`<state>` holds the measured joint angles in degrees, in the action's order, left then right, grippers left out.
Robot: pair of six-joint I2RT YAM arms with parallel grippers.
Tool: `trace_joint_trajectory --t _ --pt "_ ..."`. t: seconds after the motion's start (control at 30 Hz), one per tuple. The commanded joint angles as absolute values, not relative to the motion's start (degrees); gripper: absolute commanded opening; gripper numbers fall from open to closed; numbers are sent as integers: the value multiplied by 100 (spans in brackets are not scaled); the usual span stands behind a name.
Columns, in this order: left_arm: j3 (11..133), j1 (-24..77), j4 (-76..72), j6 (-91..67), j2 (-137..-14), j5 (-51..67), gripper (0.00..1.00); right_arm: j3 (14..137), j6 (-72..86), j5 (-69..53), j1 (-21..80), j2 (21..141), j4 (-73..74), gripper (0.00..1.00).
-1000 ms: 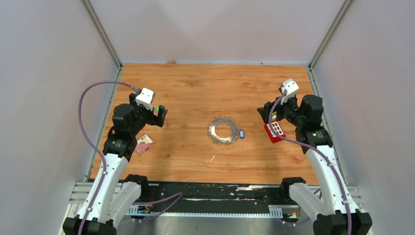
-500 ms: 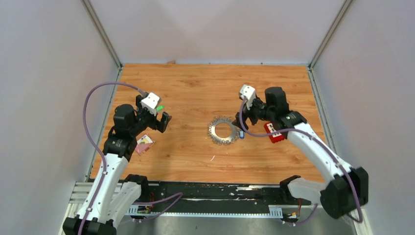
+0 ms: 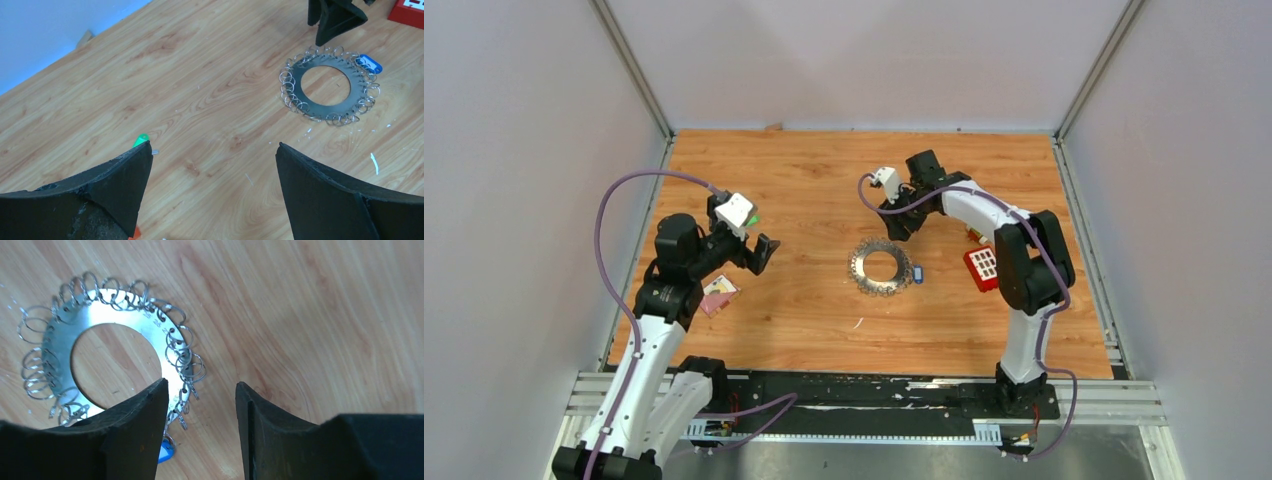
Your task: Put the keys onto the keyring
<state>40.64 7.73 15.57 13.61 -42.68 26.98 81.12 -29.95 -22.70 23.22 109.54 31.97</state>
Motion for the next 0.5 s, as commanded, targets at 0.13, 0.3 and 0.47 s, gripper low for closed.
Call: trace_joint_trajectory --t 0.13,0.3,0.47 --pt "4026 756 1482 1529 -4242 2943 100 8469 -3888 -2182 2336 11294 4174 50" --pt "4019 756 1483 1550 -4252 2945 100 8364 -3997 -2198 2320 11336 4210 49" --pt "4017 756 1480 1554 -4268 2962 100 8439 -4020 -2105 2320 11528 4244 42"
